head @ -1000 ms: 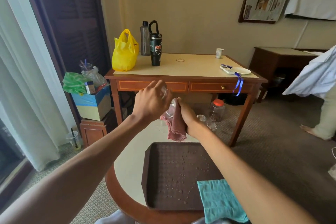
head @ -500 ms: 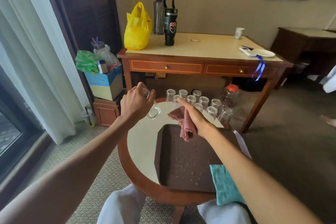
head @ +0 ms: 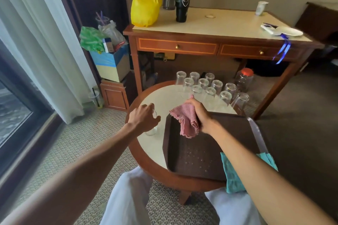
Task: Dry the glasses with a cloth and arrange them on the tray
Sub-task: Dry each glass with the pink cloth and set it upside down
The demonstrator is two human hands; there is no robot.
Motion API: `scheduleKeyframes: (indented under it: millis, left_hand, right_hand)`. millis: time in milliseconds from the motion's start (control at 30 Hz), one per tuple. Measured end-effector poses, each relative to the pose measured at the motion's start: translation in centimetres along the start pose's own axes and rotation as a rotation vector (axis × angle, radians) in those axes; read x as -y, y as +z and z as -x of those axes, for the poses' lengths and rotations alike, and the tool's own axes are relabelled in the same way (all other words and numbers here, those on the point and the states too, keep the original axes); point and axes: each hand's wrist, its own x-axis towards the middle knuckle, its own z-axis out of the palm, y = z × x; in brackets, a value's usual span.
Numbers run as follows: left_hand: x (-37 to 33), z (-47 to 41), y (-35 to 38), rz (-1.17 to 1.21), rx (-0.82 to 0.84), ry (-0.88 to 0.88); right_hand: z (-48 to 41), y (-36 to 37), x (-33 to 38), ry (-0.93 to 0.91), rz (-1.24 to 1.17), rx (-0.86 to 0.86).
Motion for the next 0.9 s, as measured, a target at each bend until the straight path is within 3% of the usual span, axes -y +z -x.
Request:
scheduleKeyframes:
  millis: [300, 500, 600, 667, 767, 900]
  left_hand:
    - [0.9, 0.4, 1.7, -0.062, 0.014, 0.008]
    - [0.8, -0.6, 0.1, -0.026, 0.191, -0.073]
    - [-0.5, -1.5, -2.5, 0.133, 0.143, -0.107]
    - [-1.6, -2.3, -4.3, 0.377, 0.159, -0.12]
    - [-3.5, -2.9, -6.5, 0.676, 0.289, -0.072]
    - [-5.8, -2.0, -8.2, 0.751, 0.545, -0.043]
  right_hand:
    - [-0.5, 0.0, -0.4, 0.025, 0.061, 0.064]
    - [0.2, -0.6, 0.1, 0.008, 0.093, 0.071]
    - [0.8, -0.8, 0.2, 0.021, 0.098, 0.097]
    - [1.4, -0.8, 0.5, 0.031, 0.095, 0.12]
    - [2.6, -0.7, 1.0, 0.044, 0.109, 0.138]
    - [4.3, -0.7, 2.4, 0.06, 0.188, 0.113]
